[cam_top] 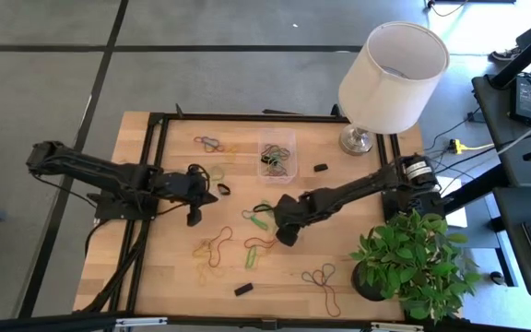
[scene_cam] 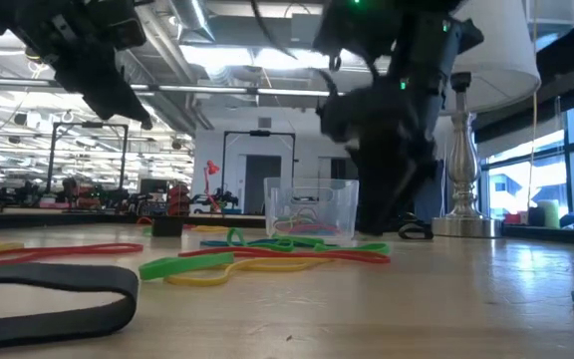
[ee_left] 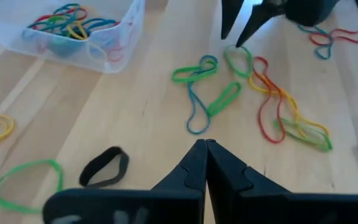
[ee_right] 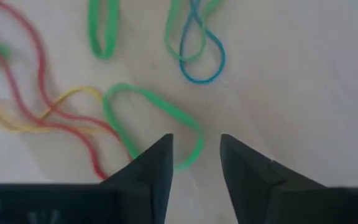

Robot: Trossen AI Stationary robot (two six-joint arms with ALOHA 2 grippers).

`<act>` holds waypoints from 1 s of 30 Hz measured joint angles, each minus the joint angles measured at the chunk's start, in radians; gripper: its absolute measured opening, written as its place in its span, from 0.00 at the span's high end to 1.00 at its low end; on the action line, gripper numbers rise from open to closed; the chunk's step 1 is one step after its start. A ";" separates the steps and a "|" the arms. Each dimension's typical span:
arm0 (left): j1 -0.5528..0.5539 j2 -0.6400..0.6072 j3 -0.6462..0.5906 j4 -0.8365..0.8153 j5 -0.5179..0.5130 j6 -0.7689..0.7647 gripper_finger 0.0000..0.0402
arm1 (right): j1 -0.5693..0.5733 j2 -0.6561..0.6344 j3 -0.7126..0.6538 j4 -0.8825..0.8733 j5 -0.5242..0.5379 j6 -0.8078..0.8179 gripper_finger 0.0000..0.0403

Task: Pick and place rubber bands into bin
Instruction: Put the green rubber band into the transparent bin

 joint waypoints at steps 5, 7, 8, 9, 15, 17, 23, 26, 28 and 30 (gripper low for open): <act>-0.013 0.000 0.000 0.000 0.000 0.000 0.99 | 0.000 0.041 0.000 -0.008 -0.004 0.049 0.66; -0.017 0.003 0.000 -0.004 0.002 0.000 0.99 | 0.000 0.055 0.002 -0.012 -0.004 0.055 0.68; -0.020 0.003 0.000 -0.014 0.002 0.000 0.99 | 0.000 0.056 0.002 -0.015 -0.003 0.061 0.70; -0.022 0.003 0.000 -0.013 0.002 0.000 0.99 | 0.000 0.056 0.002 -0.016 -0.003 0.070 0.72; -0.023 0.003 0.000 -0.015 -0.010 0.004 0.99 | -0.002 0.045 -0.001 -0.020 -0.003 0.081 0.97; -0.022 0.003 0.000 -0.016 -0.023 0.047 1.00 | -0.002 0.033 -0.001 -0.020 -0.005 0.102 0.97; -0.022 0.003 0.000 -0.015 -0.027 0.318 0.99 | -0.001 -0.057 0.037 -0.006 -0.002 0.102 0.99; -0.022 0.003 0.000 -0.001 -0.027 0.410 1.00 | -0.005 -0.102 0.052 -0.024 0.076 0.101 0.99; -0.022 0.003 0.000 0.027 -0.035 0.441 0.99 | -0.014 -0.141 0.072 -0.036 0.115 0.094 0.99; -0.022 0.006 0.000 0.053 -0.040 0.460 0.99 | -0.030 -0.171 0.090 -0.034 0.137 0.071 0.99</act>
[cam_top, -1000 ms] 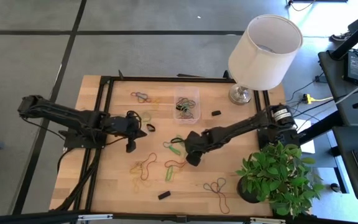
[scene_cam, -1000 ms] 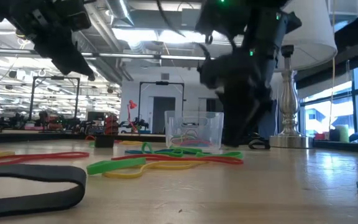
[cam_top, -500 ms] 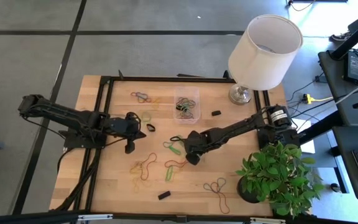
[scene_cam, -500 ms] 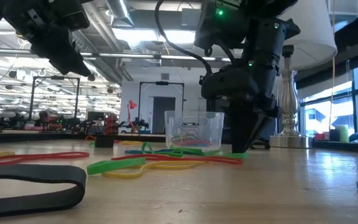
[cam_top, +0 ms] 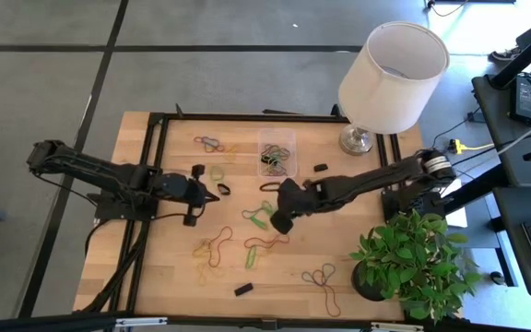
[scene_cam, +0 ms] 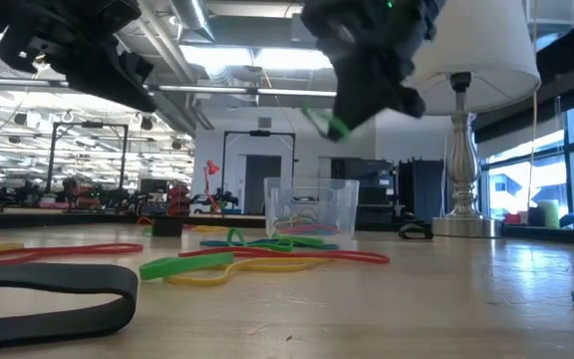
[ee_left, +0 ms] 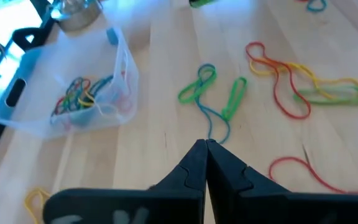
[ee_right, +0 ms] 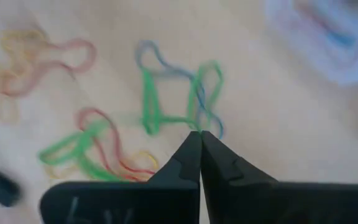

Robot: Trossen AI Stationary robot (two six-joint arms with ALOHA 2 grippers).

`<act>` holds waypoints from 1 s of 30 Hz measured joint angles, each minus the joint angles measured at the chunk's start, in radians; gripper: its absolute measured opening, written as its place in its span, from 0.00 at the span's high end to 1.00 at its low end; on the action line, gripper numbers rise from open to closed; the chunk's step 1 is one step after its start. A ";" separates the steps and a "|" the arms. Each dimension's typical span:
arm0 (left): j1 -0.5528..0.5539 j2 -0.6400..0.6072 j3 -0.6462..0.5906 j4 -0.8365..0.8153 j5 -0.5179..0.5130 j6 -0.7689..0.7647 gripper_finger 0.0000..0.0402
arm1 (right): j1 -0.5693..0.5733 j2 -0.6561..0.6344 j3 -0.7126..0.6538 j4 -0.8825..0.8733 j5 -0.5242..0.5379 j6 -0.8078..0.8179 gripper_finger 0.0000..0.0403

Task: Pick and place rubber bands into bin
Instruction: Put the green rubber band into the transparent bin

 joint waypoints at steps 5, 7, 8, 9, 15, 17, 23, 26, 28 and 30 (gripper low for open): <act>0.000 0.001 0.000 0.038 -0.004 0.000 0.99 | -0.085 -0.021 0.077 -0.011 0.056 -0.109 1.00; 0.000 0.001 0.000 0.040 -0.012 0.000 0.99 | -0.131 -0.016 0.116 -0.009 0.057 -0.168 1.00; 0.000 0.001 0.000 0.040 -0.018 -0.001 0.99 | -0.153 -0.010 0.135 -0.006 0.056 -0.200 1.00; 0.000 0.001 0.000 0.039 -0.021 -0.001 0.99 | -0.178 -0.003 0.152 -0.006 0.053 -0.235 1.00; 0.026 0.001 0.000 0.039 -0.021 0.005 0.99 | -0.320 0.034 0.191 -0.014 0.049 -0.389 1.00; 0.038 0.001 0.000 0.039 -0.022 -0.007 0.99 | -0.358 0.053 0.181 -0.017 0.034 -0.417 1.00; 0.063 0.001 0.000 0.027 -0.022 -0.011 0.99 | -0.411 0.110 0.140 -0.033 0.020 -0.455 1.00; 0.063 0.001 0.000 0.026 -0.025 -0.011 1.00 | -0.420 0.144 0.131 -0.052 0.011 -0.497 1.00; 0.063 0.001 0.000 0.024 -0.037 -0.011 0.99 | -0.420 0.168 0.131 -0.078 0.010 -0.521 1.00; 0.067 0.001 0.000 0.021 -0.050 -0.011 0.99 | -0.420 0.194 0.131 -0.081 0.009 -0.528 1.00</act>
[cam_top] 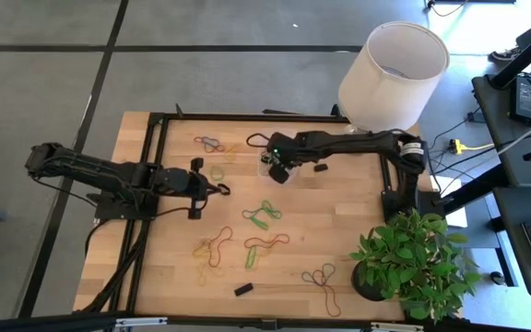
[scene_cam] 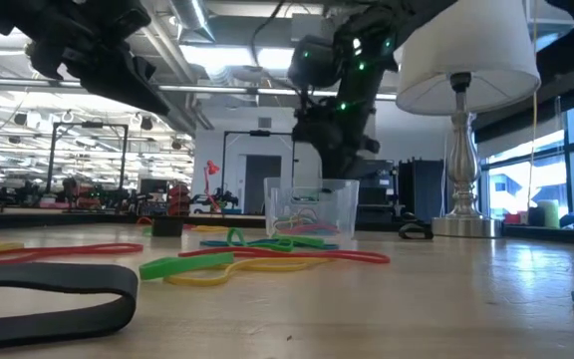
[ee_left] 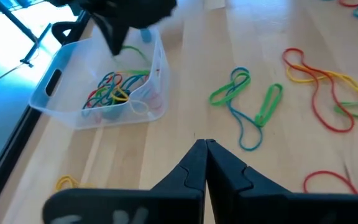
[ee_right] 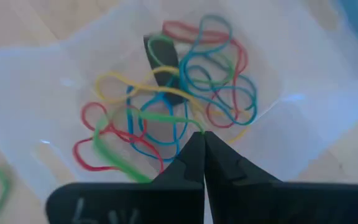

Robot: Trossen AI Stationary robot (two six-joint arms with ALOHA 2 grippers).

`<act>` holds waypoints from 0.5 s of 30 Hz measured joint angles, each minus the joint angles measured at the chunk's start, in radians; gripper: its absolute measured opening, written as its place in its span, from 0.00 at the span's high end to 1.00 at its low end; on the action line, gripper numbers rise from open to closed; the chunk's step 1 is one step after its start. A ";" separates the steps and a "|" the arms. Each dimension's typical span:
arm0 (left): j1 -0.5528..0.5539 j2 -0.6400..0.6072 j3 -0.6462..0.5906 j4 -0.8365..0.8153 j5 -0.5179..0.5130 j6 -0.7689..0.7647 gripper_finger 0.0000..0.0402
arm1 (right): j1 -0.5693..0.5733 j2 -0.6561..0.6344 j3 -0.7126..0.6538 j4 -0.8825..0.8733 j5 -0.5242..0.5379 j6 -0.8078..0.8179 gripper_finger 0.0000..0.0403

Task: Pick and place rubber bands into bin
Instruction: Put the green rubber band into the transparent bin, then put the yellow rubber band into the transparent bin

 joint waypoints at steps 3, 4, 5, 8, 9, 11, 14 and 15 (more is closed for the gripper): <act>0.012 0.000 0.000 -0.004 0.003 0.000 1.00 | 0.000 0.021 0.000 0.003 0.000 0.001 0.98; 0.014 0.000 0.000 -0.006 0.006 -0.002 1.00 | 0.000 0.027 0.000 0.000 0.001 0.001 0.97; 0.014 0.000 0.000 -0.009 0.011 -0.003 1.00 | 0.000 0.031 0.000 -0.002 0.001 0.001 0.97; 0.014 0.000 0.000 -0.017 0.032 -0.003 0.99 | 0.000 0.035 0.000 -0.002 0.003 0.009 0.94; 0.014 0.000 0.000 -0.017 0.032 -0.003 0.99 | 0.000 0.034 0.000 0.002 0.003 0.012 0.93; 0.014 0.000 0.000 -0.017 0.029 -0.003 1.00 | 0.000 0.034 0.000 -0.002 0.003 0.013 0.90; 0.014 0.000 0.000 -0.017 0.022 -0.001 0.99 | 0.000 0.034 0.000 -0.010 0.003 0.036 0.85; 0.014 0.000 0.000 -0.017 0.022 0.000 0.99 | 0.000 0.034 0.000 -0.015 0.003 0.040 0.83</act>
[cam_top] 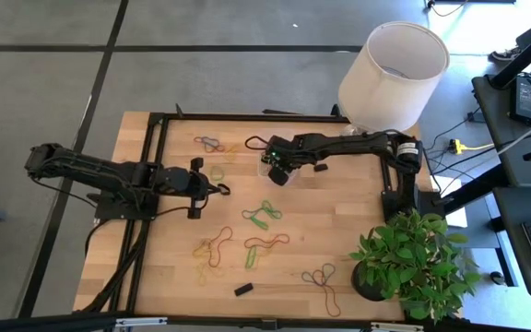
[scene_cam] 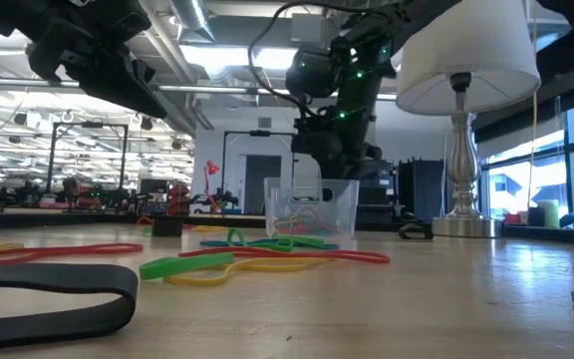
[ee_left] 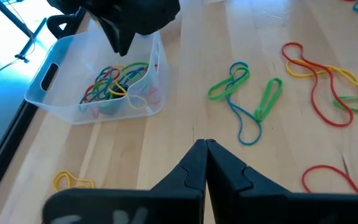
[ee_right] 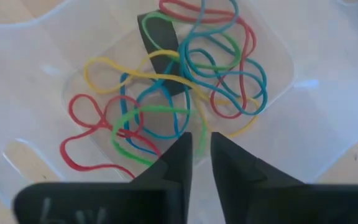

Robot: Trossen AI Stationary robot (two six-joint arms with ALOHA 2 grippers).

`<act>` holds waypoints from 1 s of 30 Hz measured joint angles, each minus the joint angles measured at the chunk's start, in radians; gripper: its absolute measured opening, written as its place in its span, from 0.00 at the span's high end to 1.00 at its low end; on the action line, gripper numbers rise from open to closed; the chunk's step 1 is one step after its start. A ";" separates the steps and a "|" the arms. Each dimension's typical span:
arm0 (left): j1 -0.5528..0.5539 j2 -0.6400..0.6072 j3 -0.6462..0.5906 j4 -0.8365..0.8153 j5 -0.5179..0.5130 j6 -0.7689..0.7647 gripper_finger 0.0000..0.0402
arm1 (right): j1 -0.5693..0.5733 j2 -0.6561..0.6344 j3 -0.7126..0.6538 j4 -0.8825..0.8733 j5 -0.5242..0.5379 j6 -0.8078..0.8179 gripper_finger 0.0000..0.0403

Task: Pick and place rubber bands into bin
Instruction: Put the yellow rubber band into the transparent bin

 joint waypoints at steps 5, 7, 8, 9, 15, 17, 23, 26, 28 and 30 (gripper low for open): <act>0.000 0.000 0.000 -0.001 0.007 0.000 1.00 | 0.000 -0.003 0.000 -0.005 0.000 0.022 0.75; 0.000 0.000 0.000 -0.001 0.007 0.000 0.99 | 0.000 -0.006 0.000 -0.006 0.000 0.025 0.73; 0.000 0.000 0.000 -0.001 0.009 0.000 0.99 | 0.000 -0.010 0.000 -0.013 -0.001 0.035 0.72; 0.000 0.000 0.000 -0.001 0.010 0.000 0.99 | 0.001 -0.016 0.000 -0.022 -0.001 0.050 0.71; 0.000 0.000 0.000 0.008 0.025 -0.023 0.99 | 0.033 -0.088 0.000 -0.026 -0.001 0.074 0.71; 0.000 0.000 0.000 0.009 0.026 -0.026 0.99 | 0.048 -0.120 0.000 -0.028 0.005 0.072 0.71; -0.002 0.000 0.000 0.014 0.036 -0.028 1.00 | 0.108 -0.192 0.000 -0.031 0.010 0.040 0.71; -0.010 0.000 0.000 0.015 0.041 -0.029 0.99 | 0.158 -0.213 -0.003 -0.025 0.030 0.038 0.71; -0.021 0.000 0.000 0.015 0.041 -0.028 0.99 | 0.196 -0.237 -0.039 -0.002 0.057 0.038 0.71; -0.035 0.000 0.000 0.015 0.040 -0.036 1.00 | 0.231 -0.272 -0.097 0.049 0.061 0.047 0.71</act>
